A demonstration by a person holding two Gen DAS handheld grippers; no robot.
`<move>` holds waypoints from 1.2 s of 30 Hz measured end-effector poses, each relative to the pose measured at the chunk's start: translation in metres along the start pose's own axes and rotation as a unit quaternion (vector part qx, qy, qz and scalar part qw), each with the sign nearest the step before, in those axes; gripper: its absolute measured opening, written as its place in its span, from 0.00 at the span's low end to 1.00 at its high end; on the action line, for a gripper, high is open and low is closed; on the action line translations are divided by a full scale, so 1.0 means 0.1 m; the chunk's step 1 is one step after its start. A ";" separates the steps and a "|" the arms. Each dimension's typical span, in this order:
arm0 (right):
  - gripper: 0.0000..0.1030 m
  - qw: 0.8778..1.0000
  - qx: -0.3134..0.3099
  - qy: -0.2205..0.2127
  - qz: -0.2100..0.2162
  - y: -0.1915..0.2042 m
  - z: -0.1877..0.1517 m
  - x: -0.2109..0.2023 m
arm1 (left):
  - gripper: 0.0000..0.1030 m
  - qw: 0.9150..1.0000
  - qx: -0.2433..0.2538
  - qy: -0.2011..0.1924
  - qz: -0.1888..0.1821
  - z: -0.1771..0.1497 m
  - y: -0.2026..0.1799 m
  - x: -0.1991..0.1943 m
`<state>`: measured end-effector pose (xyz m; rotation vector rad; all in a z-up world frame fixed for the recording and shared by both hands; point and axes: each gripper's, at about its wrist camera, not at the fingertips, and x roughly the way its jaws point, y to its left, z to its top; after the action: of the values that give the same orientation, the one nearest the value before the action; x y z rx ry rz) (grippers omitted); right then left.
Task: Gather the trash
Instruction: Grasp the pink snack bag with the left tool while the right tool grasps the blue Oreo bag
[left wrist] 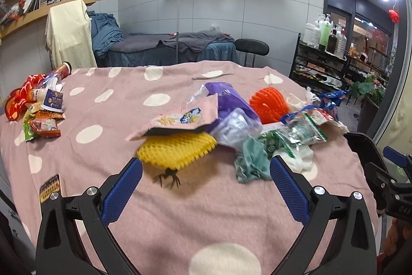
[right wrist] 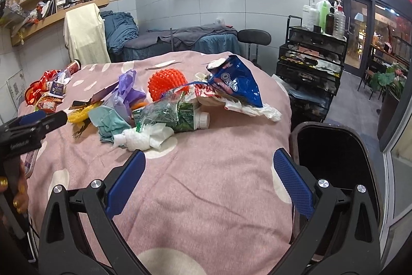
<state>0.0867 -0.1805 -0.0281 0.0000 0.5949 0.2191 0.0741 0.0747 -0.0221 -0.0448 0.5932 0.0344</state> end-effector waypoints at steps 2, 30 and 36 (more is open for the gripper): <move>0.96 1.000 -0.005 0.000 0.002 0.03 0.04 0.03 | 0.94 1.000 0.008 0.003 0.007 0.09 0.00 0.09; 0.96 1.000 0.010 0.007 -0.004 -0.29 0.57 0.54 | 0.18 0.994 0.034 0.090 0.055 0.58 0.03 1.09; 0.88 0.999 0.025 0.017 0.017 -0.45 0.89 0.89 | 0.09 0.997 0.003 0.069 0.026 0.66 0.09 0.97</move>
<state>0.2174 -0.2006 -0.0070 0.0560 0.6342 0.2377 0.1909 0.0892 -0.0217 -0.0248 0.7318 0.0811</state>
